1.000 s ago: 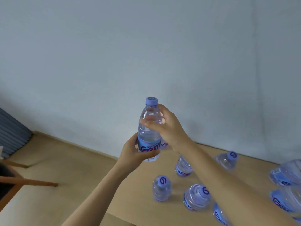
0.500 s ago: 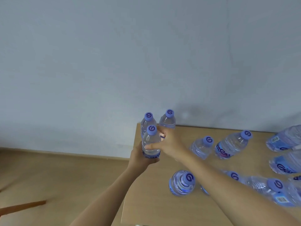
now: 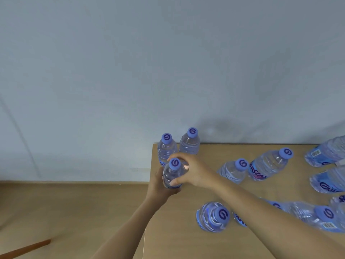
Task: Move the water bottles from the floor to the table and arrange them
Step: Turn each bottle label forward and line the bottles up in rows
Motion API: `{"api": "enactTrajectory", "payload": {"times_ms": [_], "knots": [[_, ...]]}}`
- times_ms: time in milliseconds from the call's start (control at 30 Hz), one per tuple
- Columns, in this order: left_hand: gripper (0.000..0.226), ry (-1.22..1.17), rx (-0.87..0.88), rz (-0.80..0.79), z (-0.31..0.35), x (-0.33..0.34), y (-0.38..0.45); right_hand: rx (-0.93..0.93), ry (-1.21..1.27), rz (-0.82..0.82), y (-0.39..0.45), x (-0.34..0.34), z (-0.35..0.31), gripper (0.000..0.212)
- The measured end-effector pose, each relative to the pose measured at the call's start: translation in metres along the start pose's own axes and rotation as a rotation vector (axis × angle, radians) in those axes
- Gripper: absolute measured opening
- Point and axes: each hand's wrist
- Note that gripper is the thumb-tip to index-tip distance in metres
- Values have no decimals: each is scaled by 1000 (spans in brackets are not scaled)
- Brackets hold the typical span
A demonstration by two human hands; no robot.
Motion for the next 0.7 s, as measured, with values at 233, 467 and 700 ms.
{"api": "enactTrajectory", "payload": {"times_ms": [233,467,700], "knots": [[66,160,-105,-125,-8,-36,16,-84,-88,-108,7,-30,6,66],[63,73,-24,53,37,-69,41,-53,-3,534,15,-45,5,37],[83,241,112,-181,65,-61,62,78,-81,397,39,-41,22,57]]}}
Point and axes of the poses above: each hand's wrist, its own y-axis towards the middle knuckle, its own x-axis out of the palm, z = x × y, and after that the axes turned 5 degrees about -x, right-handed
